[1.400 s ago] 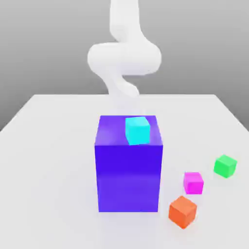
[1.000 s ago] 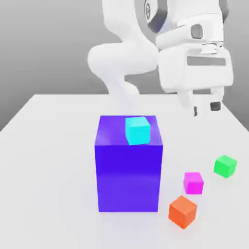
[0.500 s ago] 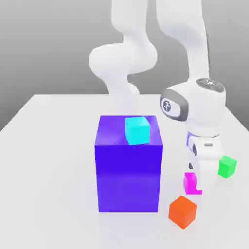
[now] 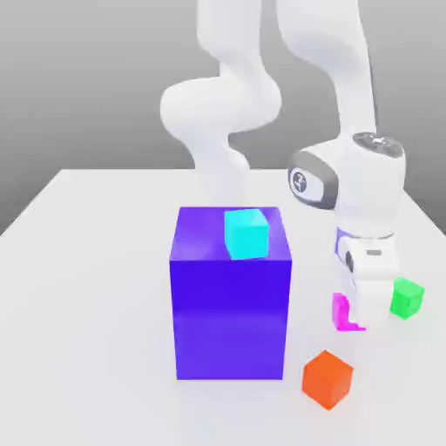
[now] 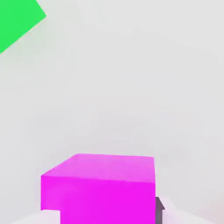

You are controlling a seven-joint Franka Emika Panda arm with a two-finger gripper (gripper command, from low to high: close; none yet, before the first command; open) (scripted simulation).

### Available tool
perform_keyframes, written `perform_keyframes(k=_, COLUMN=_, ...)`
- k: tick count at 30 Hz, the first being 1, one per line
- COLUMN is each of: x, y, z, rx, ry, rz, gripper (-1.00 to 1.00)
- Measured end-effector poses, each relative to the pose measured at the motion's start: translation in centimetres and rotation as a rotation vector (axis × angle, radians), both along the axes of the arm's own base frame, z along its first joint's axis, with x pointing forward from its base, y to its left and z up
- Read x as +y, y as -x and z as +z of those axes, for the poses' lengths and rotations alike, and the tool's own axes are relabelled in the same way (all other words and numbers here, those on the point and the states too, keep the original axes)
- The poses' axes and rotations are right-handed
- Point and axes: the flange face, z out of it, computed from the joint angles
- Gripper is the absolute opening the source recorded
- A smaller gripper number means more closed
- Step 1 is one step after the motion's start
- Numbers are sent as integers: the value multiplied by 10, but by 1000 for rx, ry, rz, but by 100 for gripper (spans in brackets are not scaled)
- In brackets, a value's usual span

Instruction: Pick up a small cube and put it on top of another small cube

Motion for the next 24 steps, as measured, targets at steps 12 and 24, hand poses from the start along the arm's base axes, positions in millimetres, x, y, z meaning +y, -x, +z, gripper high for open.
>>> perform_keyframes(k=12, x=97, y=60, z=41, rx=1, ry=1, rz=807, gripper=-100)
perform_keyframes(k=24, x=122, y=81, z=-9, rx=2, ry=-1, rz=1051, gripper=100)
